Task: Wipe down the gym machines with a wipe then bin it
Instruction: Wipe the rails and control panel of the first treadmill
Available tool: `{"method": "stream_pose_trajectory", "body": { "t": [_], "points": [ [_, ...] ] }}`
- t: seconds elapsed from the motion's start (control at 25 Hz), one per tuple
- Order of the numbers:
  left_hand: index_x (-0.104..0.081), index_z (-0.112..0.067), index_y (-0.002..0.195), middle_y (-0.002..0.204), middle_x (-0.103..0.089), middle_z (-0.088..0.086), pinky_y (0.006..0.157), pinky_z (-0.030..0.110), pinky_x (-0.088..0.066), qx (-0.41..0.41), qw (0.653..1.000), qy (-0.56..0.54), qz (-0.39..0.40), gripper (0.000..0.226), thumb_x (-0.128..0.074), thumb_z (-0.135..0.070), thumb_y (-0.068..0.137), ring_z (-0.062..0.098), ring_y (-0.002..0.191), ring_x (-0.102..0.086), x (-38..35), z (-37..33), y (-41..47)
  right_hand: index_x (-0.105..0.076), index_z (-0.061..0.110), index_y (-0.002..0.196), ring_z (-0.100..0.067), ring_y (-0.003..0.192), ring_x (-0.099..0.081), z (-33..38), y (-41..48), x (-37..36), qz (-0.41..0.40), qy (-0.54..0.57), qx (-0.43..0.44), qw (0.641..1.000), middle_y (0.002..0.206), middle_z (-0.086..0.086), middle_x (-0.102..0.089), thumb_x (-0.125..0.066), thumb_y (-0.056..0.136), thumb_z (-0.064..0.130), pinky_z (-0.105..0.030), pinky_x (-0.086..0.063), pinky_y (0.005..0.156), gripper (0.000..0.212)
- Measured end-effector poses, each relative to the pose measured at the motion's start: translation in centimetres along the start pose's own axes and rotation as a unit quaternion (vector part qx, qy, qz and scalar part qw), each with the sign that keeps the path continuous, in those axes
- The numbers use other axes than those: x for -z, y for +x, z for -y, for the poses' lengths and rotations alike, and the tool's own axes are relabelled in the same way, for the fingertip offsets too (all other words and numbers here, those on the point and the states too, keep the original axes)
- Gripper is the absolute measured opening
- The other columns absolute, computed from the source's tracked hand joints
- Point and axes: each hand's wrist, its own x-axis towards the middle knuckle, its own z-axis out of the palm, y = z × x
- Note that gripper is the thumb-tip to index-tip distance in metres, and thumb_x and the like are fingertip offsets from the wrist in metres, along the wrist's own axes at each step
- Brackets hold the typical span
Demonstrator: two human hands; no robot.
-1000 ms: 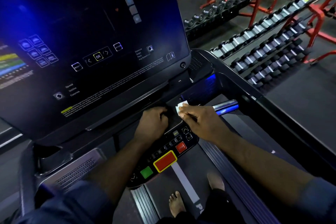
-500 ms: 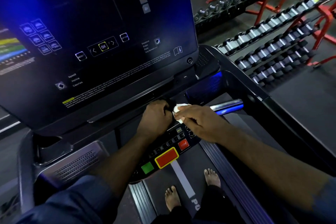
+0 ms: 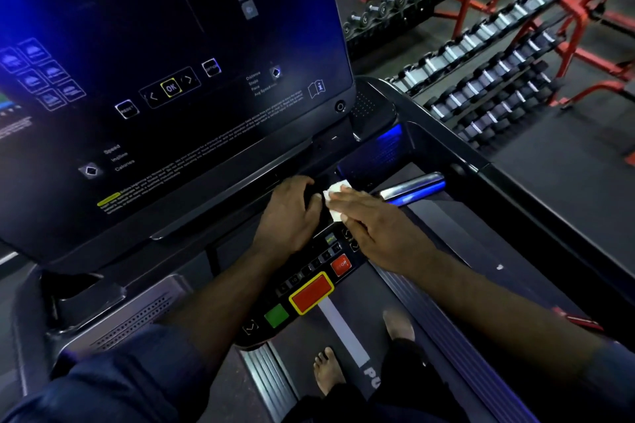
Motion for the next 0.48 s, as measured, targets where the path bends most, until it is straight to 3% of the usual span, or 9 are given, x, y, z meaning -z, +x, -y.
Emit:
{"method": "stream_pose_trajectory", "body": {
  "t": [0.08, 0.16, 0.28, 0.4, 0.48],
  "points": [
    [-0.055, -0.014, 0.143, 0.142, -0.057, 0.005, 0.109, 0.025, -0.034, -0.048, 0.998, -0.005, 0.040, 0.044, -0.054, -0.036, 0.104, 0.018, 0.131, -0.050, 0.1, -0.7, -0.3, -0.038, 0.020, 0.160, -0.004, 0.154, -0.025, -1.5, -0.7, 0.5, 0.020, -0.082, 0.004, 0.996, 0.165, 0.006, -0.037, -0.039, 0.111, 0.028, -0.039, -0.018, 0.129, 0.049],
    [-0.056, -0.014, 0.141, 0.140, -0.058, 0.003, 0.112, 0.029, -0.035, -0.096, 0.993, 0.000, 0.073, 0.046, -0.049, -0.039, 0.102, 0.016, 0.129, -0.049, 0.0, -1.7, 0.1, -0.030, 0.019, 0.163, -0.007, 0.156, -0.021, -2.8, -1.9, 1.2, 0.011, -0.166, 0.008, 0.986, 0.168, 0.005, -0.031, -0.031, 0.112, 0.036, -0.045, -0.018, 0.128, 0.054],
    [-0.063, -0.011, 0.129, 0.131, -0.063, 0.004, 0.109, 0.028, -0.036, -0.130, 0.986, 0.014, 0.105, 0.045, -0.049, -0.039, 0.098, 0.018, 0.123, -0.052, -0.9, -4.0, 2.0, -0.034, 0.019, 0.162, -0.013, 0.157, -0.022, -4.9, -4.0, 2.0, -0.011, -0.242, 0.020, 0.970, 0.168, 0.004, -0.032, -0.029, 0.112, 0.038, -0.044, -0.018, 0.128, 0.053],
    [-0.069, -0.011, 0.120, 0.117, -0.071, 0.007, 0.099, 0.034, -0.046, -0.134, 0.980, 0.032, 0.143, 0.031, -0.054, -0.025, 0.096, 0.023, 0.112, -0.062, -2.5, -6.9, 4.7, -0.044, 0.013, 0.156, -0.021, 0.156, -0.026, -6.9, -4.6, 1.8, -0.124, -0.198, -0.091, 0.968, 0.163, -0.005, -0.041, -0.039, 0.110, 0.028, -0.049, -0.026, 0.125, 0.049],
    [-0.067, -0.014, 0.115, 0.111, -0.073, 0.008, 0.094, 0.038, -0.051, -0.104, 0.981, 0.022, 0.165, 0.028, -0.050, -0.021, 0.094, 0.026, 0.105, -0.066, -3.4, -8.2, 5.5, -0.048, 0.008, 0.153, -0.025, 0.154, -0.031, -6.6, -4.3, 0.3, -0.156, -0.167, -0.112, 0.967, 0.160, -0.009, -0.044, -0.044, 0.107, 0.022, -0.050, -0.028, 0.125, 0.048]
  ]
}}
